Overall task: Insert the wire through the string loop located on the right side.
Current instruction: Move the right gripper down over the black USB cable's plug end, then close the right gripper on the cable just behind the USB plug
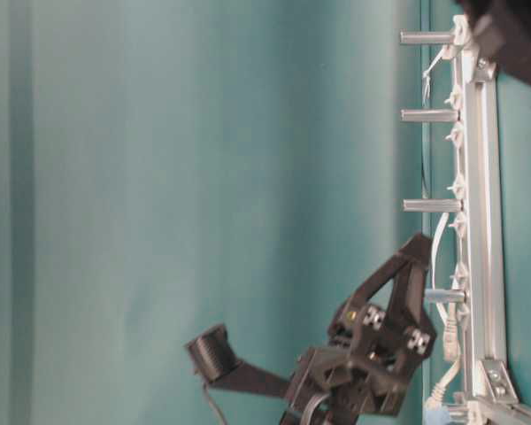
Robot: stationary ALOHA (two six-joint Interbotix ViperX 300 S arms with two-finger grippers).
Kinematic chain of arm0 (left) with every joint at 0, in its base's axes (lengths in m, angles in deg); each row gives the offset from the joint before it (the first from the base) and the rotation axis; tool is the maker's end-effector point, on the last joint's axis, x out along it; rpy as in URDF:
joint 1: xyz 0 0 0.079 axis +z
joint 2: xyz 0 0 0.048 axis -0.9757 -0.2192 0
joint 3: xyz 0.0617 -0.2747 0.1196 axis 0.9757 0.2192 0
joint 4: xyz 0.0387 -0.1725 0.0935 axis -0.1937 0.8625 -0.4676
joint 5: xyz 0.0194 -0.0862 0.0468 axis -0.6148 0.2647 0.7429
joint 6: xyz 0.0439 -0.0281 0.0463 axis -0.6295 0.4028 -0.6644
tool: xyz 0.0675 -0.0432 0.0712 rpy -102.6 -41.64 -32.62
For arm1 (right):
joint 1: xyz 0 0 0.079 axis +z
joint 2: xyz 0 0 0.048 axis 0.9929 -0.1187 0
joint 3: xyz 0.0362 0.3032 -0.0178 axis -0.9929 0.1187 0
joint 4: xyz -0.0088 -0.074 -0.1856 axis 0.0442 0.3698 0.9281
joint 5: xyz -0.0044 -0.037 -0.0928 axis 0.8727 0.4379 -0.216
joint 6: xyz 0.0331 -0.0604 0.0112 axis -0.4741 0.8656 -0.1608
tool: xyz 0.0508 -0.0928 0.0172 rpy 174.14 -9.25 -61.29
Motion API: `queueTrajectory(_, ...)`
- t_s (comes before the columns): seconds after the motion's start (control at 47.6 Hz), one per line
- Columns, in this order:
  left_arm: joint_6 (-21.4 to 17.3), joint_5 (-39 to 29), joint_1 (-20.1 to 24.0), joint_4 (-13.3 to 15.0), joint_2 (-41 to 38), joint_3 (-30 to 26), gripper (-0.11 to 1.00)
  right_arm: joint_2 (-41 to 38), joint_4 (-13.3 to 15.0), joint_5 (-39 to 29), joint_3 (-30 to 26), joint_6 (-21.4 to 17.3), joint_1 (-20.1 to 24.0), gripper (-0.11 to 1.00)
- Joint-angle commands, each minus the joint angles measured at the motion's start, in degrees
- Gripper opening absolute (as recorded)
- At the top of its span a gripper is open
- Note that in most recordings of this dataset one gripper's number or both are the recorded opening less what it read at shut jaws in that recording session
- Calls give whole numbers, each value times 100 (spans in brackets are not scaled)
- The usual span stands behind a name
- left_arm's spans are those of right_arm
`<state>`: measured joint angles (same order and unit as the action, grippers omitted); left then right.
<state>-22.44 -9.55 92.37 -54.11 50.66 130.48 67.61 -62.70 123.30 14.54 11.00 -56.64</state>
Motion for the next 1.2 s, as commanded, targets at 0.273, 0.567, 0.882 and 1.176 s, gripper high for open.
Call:
queueTrajectory(0.273,-35,-70,-18,-18,387,193,53,-141,-896,26,-369,668,167,85)
queueTrajectory(0.567,-62,-70,-9,-18,369,202,53,-457,-1055,-105,-598,686,308,74)
queueTrajectory(0.882,-53,-70,-18,-18,369,211,53,-694,-1072,-272,-773,686,325,71)
queueTrajectory(1.176,-44,-70,-18,-18,378,211,52,-773,-1090,-281,-800,686,308,68)
